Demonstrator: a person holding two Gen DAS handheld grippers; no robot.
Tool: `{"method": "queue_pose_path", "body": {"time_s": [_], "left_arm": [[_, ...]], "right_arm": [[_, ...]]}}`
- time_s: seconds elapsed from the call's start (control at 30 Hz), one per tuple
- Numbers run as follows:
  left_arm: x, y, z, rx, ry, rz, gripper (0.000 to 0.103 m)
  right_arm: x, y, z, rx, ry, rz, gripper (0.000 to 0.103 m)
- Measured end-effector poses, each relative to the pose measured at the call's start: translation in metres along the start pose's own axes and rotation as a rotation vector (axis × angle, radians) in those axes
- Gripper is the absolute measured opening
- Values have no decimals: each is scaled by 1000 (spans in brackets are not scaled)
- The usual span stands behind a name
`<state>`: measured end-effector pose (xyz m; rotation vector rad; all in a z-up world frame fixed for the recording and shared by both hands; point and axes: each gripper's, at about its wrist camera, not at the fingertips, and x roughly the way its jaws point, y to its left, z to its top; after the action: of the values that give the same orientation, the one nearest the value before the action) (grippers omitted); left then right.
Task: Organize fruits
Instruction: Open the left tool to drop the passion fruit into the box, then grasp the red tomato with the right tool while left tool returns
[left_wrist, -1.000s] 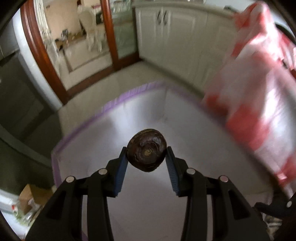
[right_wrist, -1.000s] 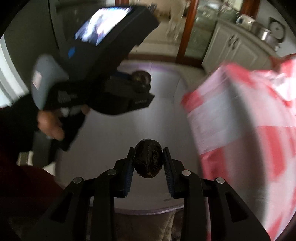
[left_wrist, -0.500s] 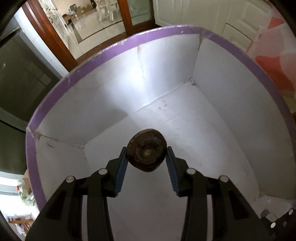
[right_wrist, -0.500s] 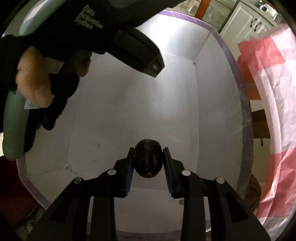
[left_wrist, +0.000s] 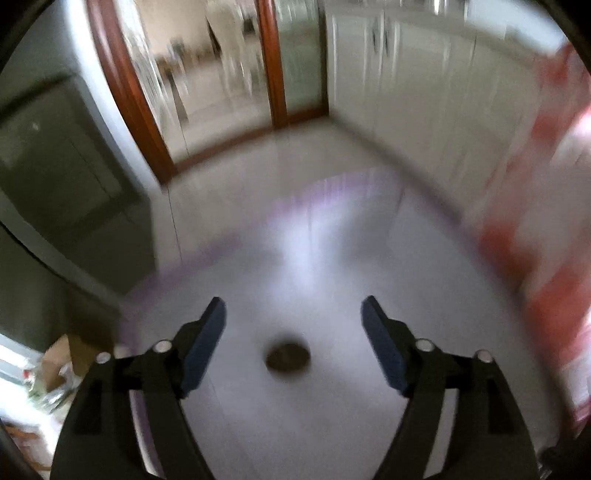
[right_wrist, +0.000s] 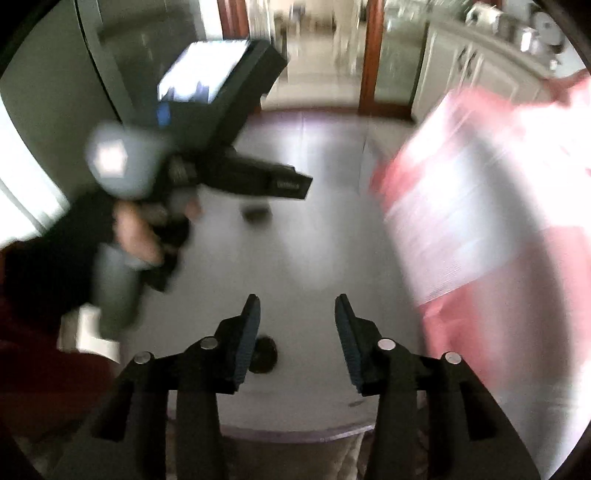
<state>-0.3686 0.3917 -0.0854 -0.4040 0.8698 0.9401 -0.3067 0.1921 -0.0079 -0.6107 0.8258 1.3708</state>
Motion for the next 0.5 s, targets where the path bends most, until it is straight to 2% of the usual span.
{"method": "queue_pose_path", "body": {"time_s": [0.07, 0.1, 0.13, 0.17, 0.2, 0.27, 0.33, 0.4, 0.5], "left_arm": [[-45, -3, 15, -15, -192, -31, 101], [-59, -7, 19, -13, -245, -38, 101], [-81, -16, 24, 1, -321, -58, 101], [-96, -23, 29, 20, -367, -82, 101], [-112, -35, 32, 47, -404, -114, 101], [-142, -67, 40, 110, -443, -203, 101], [-170, -103, 44, 165, -466, -294, 101], [-185, -137, 46, 208, -475, -369, 101], [-211, -222, 44, 323, -424, -492, 101]], "right_arm": [[-46, -7, 6, 18, -135, -5, 62], [-75, -14, 6, 30, -222, -32, 65], [-93, -20, 3, 42, -276, -61, 73], [-115, -27, -1, 62, -339, -101, 81], [-145, -39, -11, 106, -430, -153, 84], [-181, -63, -31, 183, -521, -218, 87], [-217, -89, -57, 278, -572, -322, 87], [-241, -113, -84, 367, -586, -432, 87], [-281, -163, -139, 589, -582, -602, 87]]}}
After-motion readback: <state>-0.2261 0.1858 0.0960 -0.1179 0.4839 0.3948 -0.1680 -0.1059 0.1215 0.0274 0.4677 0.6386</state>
